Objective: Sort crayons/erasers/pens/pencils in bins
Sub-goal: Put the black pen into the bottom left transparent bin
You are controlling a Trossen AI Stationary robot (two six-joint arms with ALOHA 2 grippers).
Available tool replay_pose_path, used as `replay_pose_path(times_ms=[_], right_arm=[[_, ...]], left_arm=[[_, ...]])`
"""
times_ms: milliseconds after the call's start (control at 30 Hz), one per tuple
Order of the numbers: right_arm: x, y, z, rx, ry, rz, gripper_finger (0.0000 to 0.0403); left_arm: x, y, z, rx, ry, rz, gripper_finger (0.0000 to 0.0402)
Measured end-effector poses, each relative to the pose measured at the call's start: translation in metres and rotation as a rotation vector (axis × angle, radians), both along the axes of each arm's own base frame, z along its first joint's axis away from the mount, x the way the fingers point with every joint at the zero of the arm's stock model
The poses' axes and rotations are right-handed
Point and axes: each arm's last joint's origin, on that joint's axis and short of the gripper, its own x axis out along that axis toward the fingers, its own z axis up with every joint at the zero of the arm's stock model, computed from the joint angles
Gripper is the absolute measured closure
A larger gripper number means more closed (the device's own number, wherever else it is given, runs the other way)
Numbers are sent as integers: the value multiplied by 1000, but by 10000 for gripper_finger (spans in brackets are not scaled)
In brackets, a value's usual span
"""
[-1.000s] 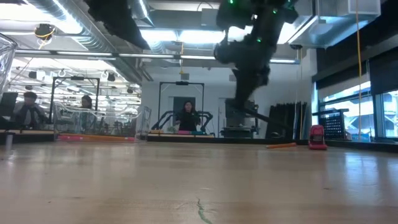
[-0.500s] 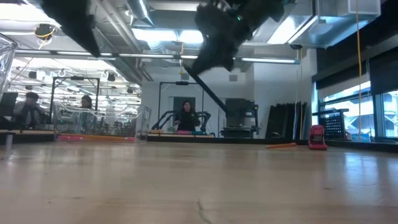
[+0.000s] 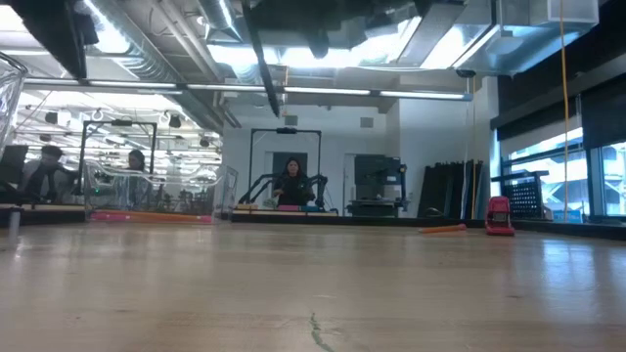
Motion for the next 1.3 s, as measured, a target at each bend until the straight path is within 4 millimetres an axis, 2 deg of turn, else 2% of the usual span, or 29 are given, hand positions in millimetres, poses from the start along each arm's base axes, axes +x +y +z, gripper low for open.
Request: replay_pose_path(times_ms=[233,333,700,867,1033,1300], right_arm=[[2,12,12,-14,-134,33,351],[3,15,18,-12,-198,40,351],[3,20,28,-69,-299,64,351],[3,20,30,-79,-319,64,351],[3,20,32,-78,-340,63,351],[3,20,33,-81,-348,63,351]], left_arm=[[1,-2,14,204,-250,-31,306],[4,-5,17,279,-291,-106,306],[24,-15,36,371,-508,-282,306],[33,-14,41,423,-551,-310,306],[41,-7,46,423,-604,-250,306],[51,-2,47,417,-615,-291,306]])
